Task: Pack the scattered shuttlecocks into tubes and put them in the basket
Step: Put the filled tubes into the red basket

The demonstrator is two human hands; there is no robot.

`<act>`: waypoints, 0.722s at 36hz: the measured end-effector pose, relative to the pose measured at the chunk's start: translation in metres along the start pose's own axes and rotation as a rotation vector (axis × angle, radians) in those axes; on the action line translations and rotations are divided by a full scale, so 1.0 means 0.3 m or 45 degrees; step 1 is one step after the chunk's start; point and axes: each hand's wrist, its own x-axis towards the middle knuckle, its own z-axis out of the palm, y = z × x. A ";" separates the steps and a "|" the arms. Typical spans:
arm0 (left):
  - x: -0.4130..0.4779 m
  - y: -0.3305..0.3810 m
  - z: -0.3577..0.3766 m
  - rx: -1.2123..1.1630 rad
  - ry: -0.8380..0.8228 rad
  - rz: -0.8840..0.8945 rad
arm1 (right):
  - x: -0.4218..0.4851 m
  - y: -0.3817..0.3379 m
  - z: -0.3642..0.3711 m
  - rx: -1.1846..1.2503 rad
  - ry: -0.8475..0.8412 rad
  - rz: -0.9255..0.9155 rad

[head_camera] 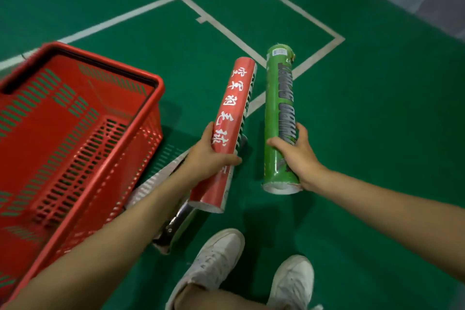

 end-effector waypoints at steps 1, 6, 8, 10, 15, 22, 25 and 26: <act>-0.019 0.006 -0.035 -0.005 0.003 -0.005 | -0.010 -0.033 0.031 0.036 0.007 -0.016; -0.124 0.029 -0.235 -0.034 0.038 0.007 | -0.075 -0.177 0.202 0.196 -0.044 -0.052; -0.173 0.036 -0.309 -0.050 0.081 0.021 | -0.102 -0.220 0.277 0.237 -0.100 -0.051; -0.222 0.041 -0.382 -0.063 0.132 0.003 | -0.131 -0.258 0.352 0.237 -0.148 -0.059; -0.336 0.008 -0.548 -0.102 0.197 -0.033 | -0.213 -0.337 0.528 0.184 -0.254 -0.064; -0.456 -0.107 -0.721 -0.093 0.232 -0.110 | -0.313 -0.411 0.741 0.142 -0.317 -0.074; -0.484 -0.187 -0.774 -0.067 0.245 -0.153 | -0.325 -0.403 0.790 0.167 -0.349 -0.054; -0.490 -0.208 -0.790 -0.059 0.252 -0.164 | -0.322 -0.396 0.795 0.164 -0.353 -0.052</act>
